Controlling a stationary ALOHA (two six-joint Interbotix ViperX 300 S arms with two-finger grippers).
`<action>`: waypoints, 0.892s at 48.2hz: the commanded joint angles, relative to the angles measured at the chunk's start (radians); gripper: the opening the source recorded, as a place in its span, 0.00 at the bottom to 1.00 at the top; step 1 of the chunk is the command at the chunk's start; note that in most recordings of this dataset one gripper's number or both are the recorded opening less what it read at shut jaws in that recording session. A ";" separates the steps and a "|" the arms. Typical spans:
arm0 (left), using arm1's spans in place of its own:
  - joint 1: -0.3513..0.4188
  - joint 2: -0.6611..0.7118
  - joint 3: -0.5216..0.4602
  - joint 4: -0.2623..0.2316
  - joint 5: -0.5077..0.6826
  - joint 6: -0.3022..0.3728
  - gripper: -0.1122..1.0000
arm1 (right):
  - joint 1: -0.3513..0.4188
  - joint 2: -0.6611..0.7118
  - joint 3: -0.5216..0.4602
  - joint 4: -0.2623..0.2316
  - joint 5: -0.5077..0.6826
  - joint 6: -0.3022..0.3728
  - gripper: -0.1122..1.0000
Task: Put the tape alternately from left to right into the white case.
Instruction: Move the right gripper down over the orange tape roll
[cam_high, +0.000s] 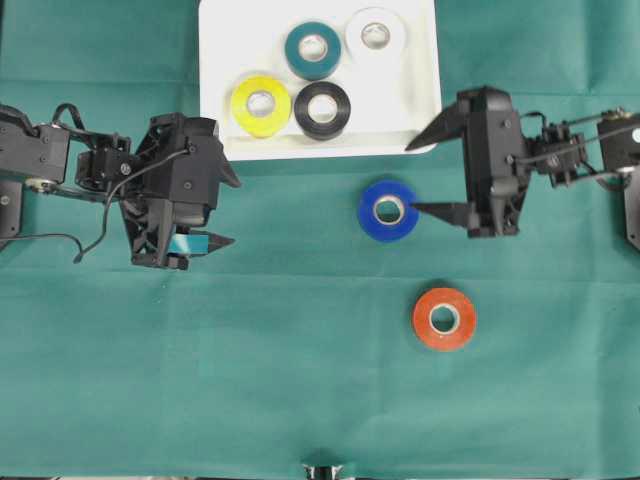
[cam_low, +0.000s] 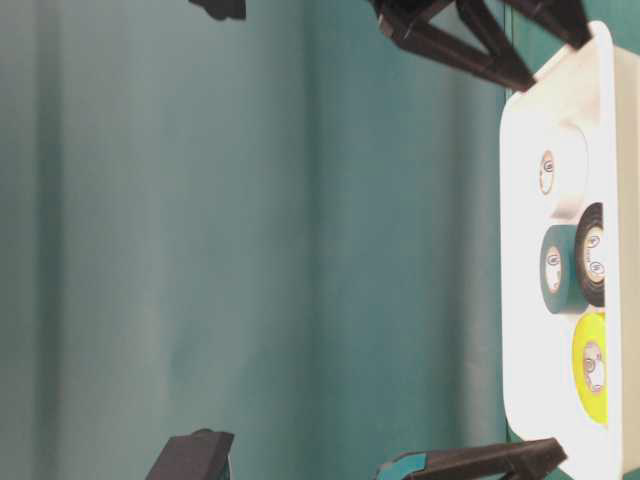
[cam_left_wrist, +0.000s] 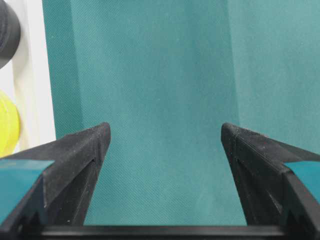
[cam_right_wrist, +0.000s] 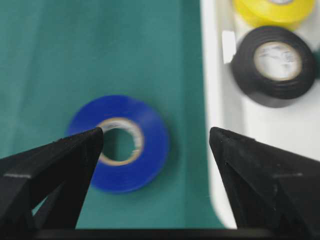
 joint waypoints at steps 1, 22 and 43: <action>-0.003 -0.015 -0.015 -0.003 -0.006 -0.002 0.92 | 0.034 -0.031 0.005 0.002 -0.003 0.018 0.81; -0.003 -0.015 -0.017 -0.003 -0.012 -0.002 0.92 | 0.207 -0.104 0.072 0.002 -0.003 0.112 0.81; -0.003 -0.014 -0.017 -0.002 -0.017 -0.002 0.92 | 0.288 -0.106 0.087 0.002 -0.003 0.147 0.81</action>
